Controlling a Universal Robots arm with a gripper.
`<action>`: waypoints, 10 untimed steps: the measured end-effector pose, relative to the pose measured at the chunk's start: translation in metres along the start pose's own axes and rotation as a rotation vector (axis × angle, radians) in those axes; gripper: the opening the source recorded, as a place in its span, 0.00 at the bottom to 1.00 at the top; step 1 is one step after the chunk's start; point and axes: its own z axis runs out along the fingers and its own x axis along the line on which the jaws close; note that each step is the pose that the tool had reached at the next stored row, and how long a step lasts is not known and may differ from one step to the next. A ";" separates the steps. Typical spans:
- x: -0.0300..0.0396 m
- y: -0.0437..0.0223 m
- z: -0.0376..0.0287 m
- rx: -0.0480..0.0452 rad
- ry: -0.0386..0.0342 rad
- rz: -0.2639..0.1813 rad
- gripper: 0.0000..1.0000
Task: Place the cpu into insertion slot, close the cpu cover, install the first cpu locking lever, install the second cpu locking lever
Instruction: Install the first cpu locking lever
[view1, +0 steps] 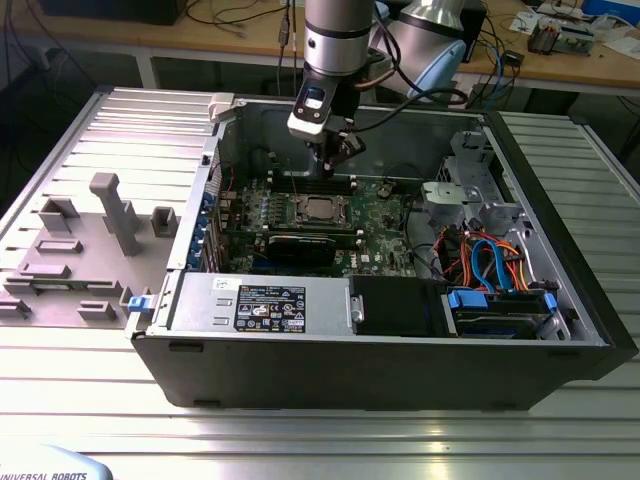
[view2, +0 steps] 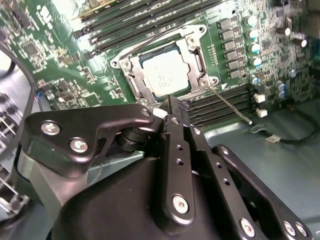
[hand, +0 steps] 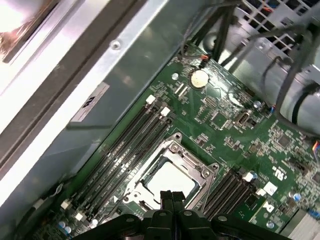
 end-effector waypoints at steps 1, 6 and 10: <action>0.0000 0.0000 0.0000 -0.0001 0.0002 -0.014 0.11; 0.0000 0.0000 0.0000 -0.0002 0.0006 -0.050 0.11; 0.0000 0.0000 0.0000 -0.0003 0.0006 -0.050 0.11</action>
